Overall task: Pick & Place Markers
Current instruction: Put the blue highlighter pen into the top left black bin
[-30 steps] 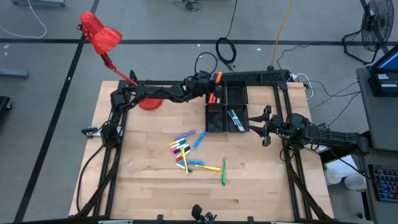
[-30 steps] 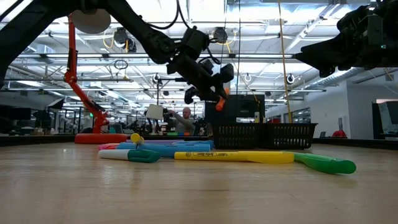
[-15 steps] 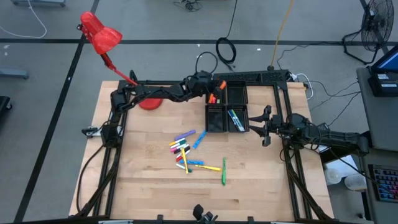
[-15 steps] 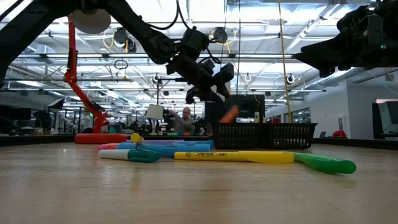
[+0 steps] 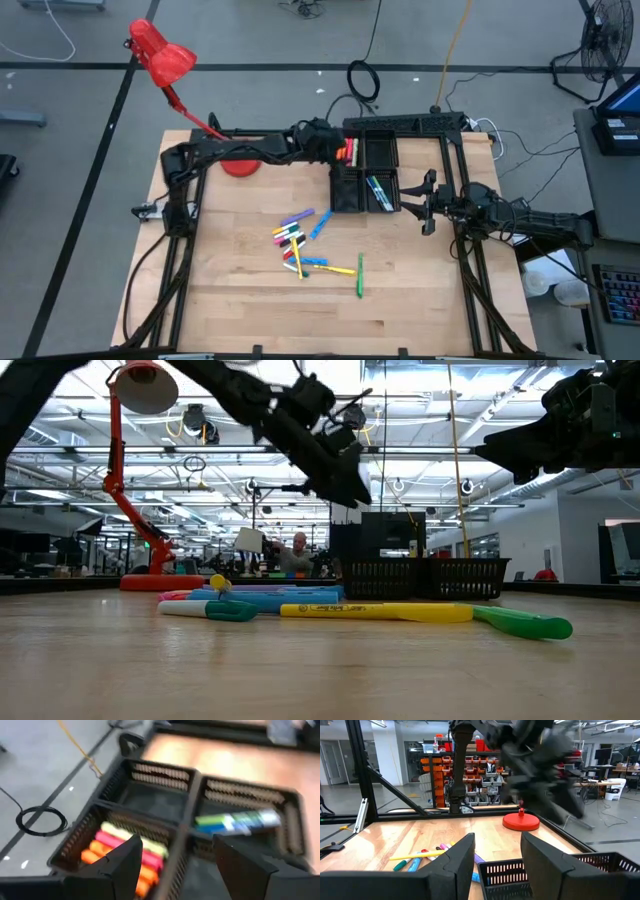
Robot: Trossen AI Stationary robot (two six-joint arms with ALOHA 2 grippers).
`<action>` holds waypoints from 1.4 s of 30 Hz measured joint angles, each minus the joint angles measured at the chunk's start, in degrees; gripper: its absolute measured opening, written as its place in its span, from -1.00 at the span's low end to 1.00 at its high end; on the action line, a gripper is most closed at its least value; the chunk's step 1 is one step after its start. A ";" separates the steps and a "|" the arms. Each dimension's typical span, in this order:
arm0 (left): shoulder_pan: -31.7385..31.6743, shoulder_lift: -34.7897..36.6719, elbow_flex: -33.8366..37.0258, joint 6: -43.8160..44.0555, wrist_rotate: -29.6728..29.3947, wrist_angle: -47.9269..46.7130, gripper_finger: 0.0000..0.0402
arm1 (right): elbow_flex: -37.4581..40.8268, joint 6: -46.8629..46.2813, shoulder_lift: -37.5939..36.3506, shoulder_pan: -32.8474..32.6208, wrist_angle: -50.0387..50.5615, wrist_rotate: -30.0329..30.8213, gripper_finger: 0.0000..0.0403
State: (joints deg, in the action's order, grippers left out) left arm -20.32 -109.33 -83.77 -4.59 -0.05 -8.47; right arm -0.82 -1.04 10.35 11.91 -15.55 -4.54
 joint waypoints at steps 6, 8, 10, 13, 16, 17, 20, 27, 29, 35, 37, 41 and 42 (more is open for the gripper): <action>5.57 6.78 -0.02 0.46 -0.07 -22.46 0.18 | 0.00 0.01 0.00 0.00 0.01 0.01 -0.28; 7.68 7.69 -0.02 2.18 -0.27 -27.59 0.16 | 0.00 0.02 0.00 0.02 0.00 -0.02 -0.28; 9.58 8.03 -0.02 3.68 -0.96 -33.47 0.14 | 0.01 0.00 0.00 0.01 0.00 0.01 -0.28; 12.21 7.92 0.42 6.05 -3.79 -39.84 0.11 | 0.00 0.00 0.02 0.02 0.02 0.01 -0.28; 13.93 7.95 3.02 8.70 -5.86 -40.78 0.07 | 0.00 0.00 0.02 -0.01 0.02 0.01 -0.28; 14.28 7.92 4.01 9.59 -5.76 -40.20 0.06 | 0.00 0.01 0.00 -0.01 0.00 0.01 -0.28; 15.19 7.90 6.70 15.68 -4.28 -37.09 0.02 | 0.00 0.00 0.02 -0.01 0.00 0.01 -0.28; 18.58 7.90 13.25 22.25 -7.49 -23.71 -0.09 | 0.00 0.00 0.00 0.00 0.01 0.01 -0.28; 19.94 7.90 13.93 21.54 -7.55 -21.99 -0.13 | 0.00 0.00 0.00 0.00 0.00 0.01 -0.28; 24.77 7.81 12.94 24.18 -7.48 -19.24 -0.23 | 0.01 0.00 0.00 0.01 0.01 0.01 -0.28; 26.84 7.81 10.96 23.80 -7.50 -18.96 -0.24 | 0.00 0.00 0.00 0.01 0.01 0.01 -0.28; 31.15 7.84 6.07 22.66 -9.91 -19.34 -0.24 | 0.00 0.00 0.00 0.00 0.00 0.01 -0.28; 32.09 7.84 4.62 23.10 -11.62 -20.08 -0.24 | 0.01 0.00 0.00 -0.01 0.01 0.01 -0.28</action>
State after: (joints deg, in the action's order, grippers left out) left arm 11.77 -101.49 -79.15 18.51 -11.67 -28.55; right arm -0.81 -1.04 10.35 11.90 -15.54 -4.54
